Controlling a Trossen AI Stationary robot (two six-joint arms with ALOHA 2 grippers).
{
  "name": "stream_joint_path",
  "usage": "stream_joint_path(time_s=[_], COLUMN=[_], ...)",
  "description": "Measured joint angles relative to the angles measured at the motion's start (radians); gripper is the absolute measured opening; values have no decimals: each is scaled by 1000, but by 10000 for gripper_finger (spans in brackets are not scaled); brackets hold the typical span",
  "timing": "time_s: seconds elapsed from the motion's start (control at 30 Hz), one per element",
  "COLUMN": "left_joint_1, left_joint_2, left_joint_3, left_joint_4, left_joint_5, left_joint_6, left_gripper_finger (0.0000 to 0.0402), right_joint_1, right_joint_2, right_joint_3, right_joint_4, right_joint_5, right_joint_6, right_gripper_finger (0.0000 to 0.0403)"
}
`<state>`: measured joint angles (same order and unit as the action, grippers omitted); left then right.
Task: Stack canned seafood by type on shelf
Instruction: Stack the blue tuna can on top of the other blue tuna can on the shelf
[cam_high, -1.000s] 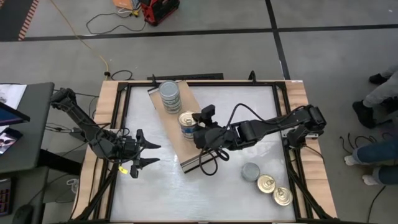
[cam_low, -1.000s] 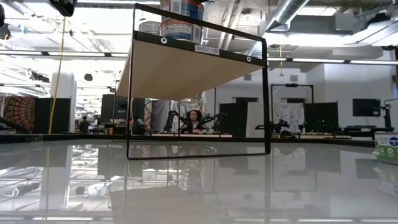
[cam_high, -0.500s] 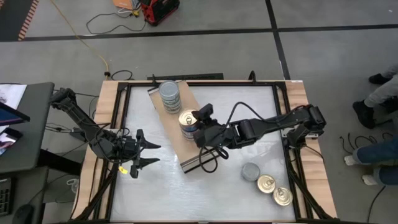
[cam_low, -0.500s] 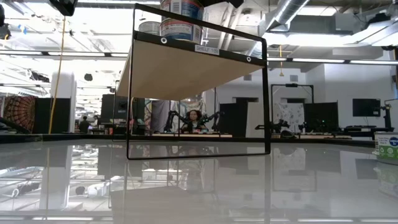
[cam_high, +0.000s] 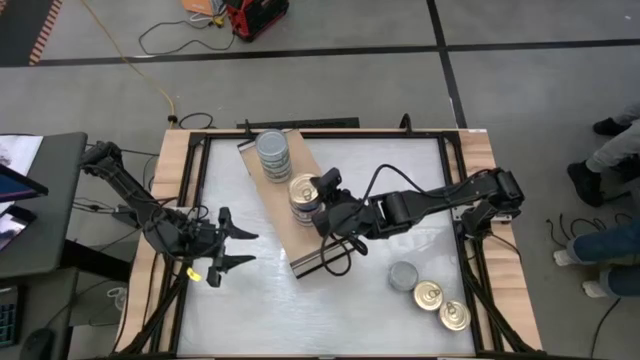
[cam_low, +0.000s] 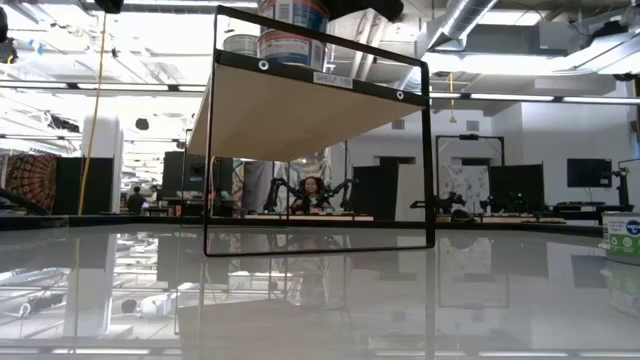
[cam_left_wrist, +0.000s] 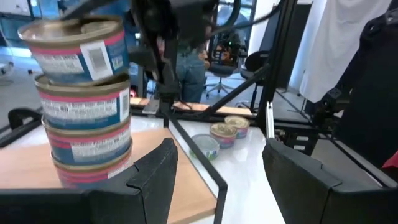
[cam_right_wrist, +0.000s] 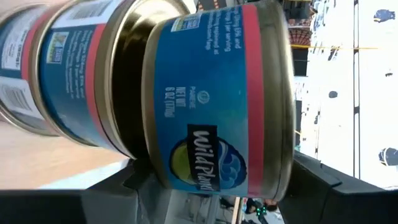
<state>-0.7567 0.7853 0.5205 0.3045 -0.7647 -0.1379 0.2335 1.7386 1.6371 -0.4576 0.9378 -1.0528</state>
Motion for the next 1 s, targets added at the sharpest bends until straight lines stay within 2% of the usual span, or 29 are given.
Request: stream_joint_path(time_s=[0.3, 0.67, 1.0], left_joint_1=[37, 117, 172], left_joint_2=[0, 0, 0], left_joint_3=[31, 31, 32], left_joint_4=[8, -1, 1], left_joint_5=[-3, 46, 131], left_joint_6=[48, 70, 48], left_gripper_finger=[226, 226, 226], right_joint_1=[1, 9, 28], right_joint_2=[0, 0, 0], right_joint_3=[0, 0, 0], right_joint_4=[-13, 1, 99], right_joint_5=[38, 44, 62], right_joint_6=[1, -57, -221], right_gripper_finger=[279, 355, 344])
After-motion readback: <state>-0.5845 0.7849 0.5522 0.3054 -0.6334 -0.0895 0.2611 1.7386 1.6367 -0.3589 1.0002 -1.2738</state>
